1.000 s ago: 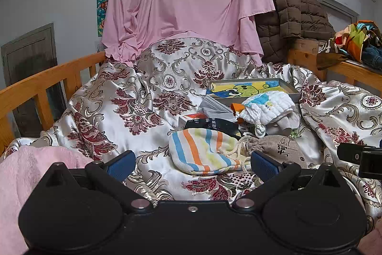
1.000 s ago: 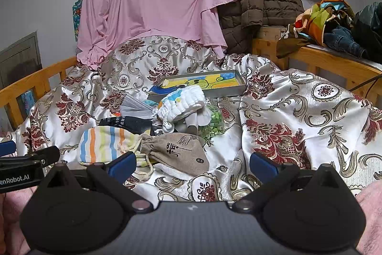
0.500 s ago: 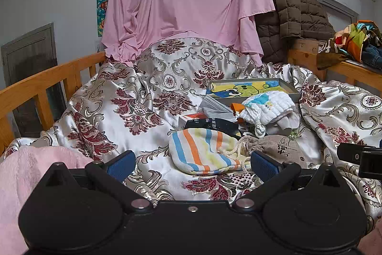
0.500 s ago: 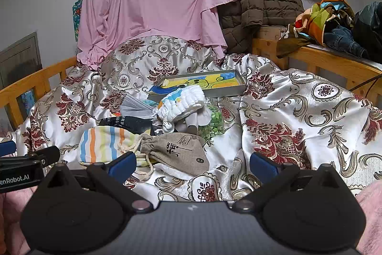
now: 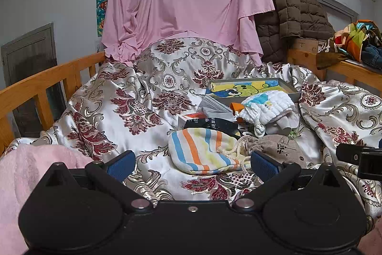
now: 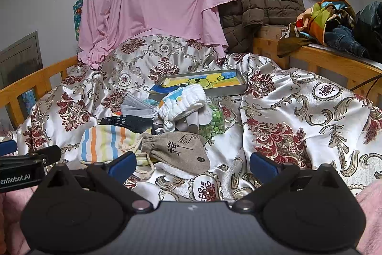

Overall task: Organize soft objects
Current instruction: 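Grasp the striped sock with the left tool while the right tool grasps the burlap pouch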

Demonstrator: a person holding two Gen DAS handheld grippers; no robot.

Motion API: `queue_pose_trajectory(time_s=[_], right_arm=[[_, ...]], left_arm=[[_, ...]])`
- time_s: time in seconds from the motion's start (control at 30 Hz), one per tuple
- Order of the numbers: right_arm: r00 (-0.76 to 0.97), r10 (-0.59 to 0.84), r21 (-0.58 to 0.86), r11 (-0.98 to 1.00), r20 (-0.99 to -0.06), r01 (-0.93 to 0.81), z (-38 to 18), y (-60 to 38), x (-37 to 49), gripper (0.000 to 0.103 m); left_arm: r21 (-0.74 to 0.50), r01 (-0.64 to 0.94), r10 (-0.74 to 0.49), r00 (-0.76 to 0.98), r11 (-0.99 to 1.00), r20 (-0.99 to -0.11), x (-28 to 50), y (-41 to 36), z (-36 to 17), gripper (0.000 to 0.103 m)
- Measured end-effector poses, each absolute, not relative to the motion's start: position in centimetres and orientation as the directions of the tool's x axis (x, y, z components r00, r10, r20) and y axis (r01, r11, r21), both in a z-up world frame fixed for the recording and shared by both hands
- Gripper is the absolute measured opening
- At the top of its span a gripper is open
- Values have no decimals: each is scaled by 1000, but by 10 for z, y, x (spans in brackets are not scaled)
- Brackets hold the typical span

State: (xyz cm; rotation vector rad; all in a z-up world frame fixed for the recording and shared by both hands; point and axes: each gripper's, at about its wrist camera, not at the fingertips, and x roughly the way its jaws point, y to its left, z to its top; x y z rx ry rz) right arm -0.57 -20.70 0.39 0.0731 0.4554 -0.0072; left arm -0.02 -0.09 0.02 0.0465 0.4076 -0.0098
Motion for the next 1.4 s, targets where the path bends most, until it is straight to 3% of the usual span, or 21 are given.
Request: queue_pose_trajectory(time_s=[0.23, 0.7, 0.93, 1.03, 1.23, 1.4], right_arm=[[868, 50, 99, 995, -494, -1, 3, -208, 5, 103], [698, 210, 101, 976, -684, -195, -9, -221, 124, 103], [636, 268, 108, 954, -723, -278, -35, -227, 186, 103], [611, 297, 143, 947, -734, -288, -46, -229, 203, 103], [560, 305, 143, 939, -770, -314, -61, -223, 219, 102], [536, 321, 184, 938, -780, -294, -66, -226, 224, 89]], left_arm=[[35, 25, -7, 903, 999, -429, 8, -2, 2, 102], [-130, 90, -155, 697, 987, -700, 135, 26, 1, 102], [-69, 79, -102, 605, 995, -789, 205, 30, -22, 102], [-115, 71, -135, 559, 991, -818, 221, 33, -38, 102], [-231, 55, -228, 489, 971, -842, 238, 36, -57, 94], [-261, 76, -266, 455, 962, -850, 239, 30, -64, 80]])
